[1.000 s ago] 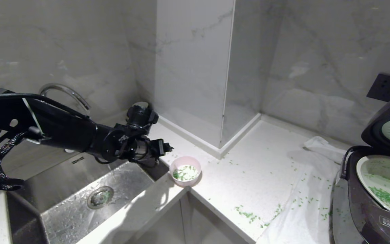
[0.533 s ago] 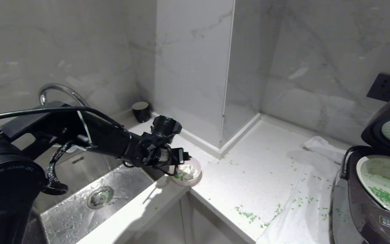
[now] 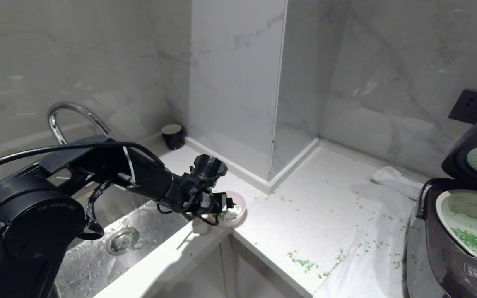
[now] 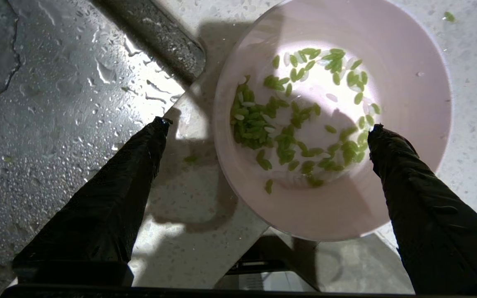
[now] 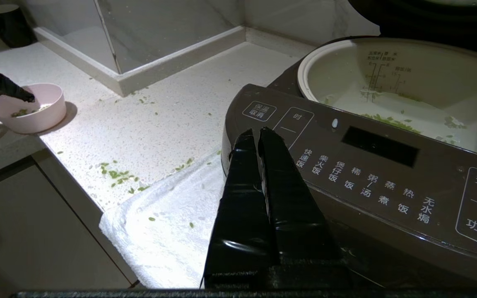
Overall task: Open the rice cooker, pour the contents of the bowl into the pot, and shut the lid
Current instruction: Pick up the bowl on the table
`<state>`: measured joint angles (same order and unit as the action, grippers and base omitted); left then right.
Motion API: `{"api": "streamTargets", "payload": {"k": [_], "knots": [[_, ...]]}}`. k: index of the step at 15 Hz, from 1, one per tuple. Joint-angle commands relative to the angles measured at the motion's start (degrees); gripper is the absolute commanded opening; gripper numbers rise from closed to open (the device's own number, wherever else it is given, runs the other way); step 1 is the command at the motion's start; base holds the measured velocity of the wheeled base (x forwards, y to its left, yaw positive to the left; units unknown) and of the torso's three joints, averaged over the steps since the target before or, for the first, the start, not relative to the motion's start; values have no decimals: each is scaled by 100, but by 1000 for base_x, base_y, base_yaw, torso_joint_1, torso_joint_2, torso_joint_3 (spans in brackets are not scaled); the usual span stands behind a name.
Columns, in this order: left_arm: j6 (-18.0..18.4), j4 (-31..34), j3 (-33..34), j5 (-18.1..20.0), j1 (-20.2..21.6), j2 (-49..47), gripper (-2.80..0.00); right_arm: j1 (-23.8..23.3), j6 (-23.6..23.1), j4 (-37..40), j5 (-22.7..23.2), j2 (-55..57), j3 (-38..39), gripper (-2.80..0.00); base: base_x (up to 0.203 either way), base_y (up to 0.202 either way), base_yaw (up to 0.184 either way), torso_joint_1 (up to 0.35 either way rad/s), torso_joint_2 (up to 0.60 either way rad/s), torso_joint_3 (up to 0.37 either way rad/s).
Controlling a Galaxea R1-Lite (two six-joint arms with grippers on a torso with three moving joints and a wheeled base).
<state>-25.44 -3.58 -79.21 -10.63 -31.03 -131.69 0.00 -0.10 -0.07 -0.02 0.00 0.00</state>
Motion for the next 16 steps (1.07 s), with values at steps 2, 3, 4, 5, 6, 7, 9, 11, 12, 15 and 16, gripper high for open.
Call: {"api": "streamTargets", "payload": {"k": [2,3,4,5,6,7,9,11,12,15,16], "knots": [[-37,-2,31,-9,-46,-141,0,0,1,-1,-6,0,0,-280,0,0,0,0,0,0],[-31,-2,62,-9,-76,-163,0,0,-2,-1,-2,0,0,-280,0,0,0,0,0,0],[-46,-2,72,-9,-101,-196,0,0,-7,-1,1,0,0,-280,0,0,0,0,0,0],[-49,-2,73,-9,-139,-235,0,0,1,-1,-6,0,0,-280,0,0,0,0,0,0],[-58,-2,73,-9,-158,-252,0,0,1,-1,-6,0,0,-280,0,0,0,0,0,0],[-67,-2,73,-9,-169,-280,-280,0,-8,-1,2,0,0,-280,0,0,0,0,0,0],[-67,-2,73,-9,-193,-305,-280,0,1,-1,-4,0,0,-280,0,0,0,0,0,0],[-62,-2,77,-18,-195,-305,-280,0,-8,-1,-5,0,0,-280,0,0,0,0,0,0],[-58,-2,82,-18,-193,-314,-280,0,-1,-1,1,0,0,-280,0,0,0,0,0,0],[-67,-2,107,-27,-193,-313,-280,0,-8,-1,-6,0,0,-280,0,0,0,0,0,0],[-67,-2,126,-27,-193,-305,-280,0,0,-1,-6,0,0,-280,0,0,0,0,0,0]]}}
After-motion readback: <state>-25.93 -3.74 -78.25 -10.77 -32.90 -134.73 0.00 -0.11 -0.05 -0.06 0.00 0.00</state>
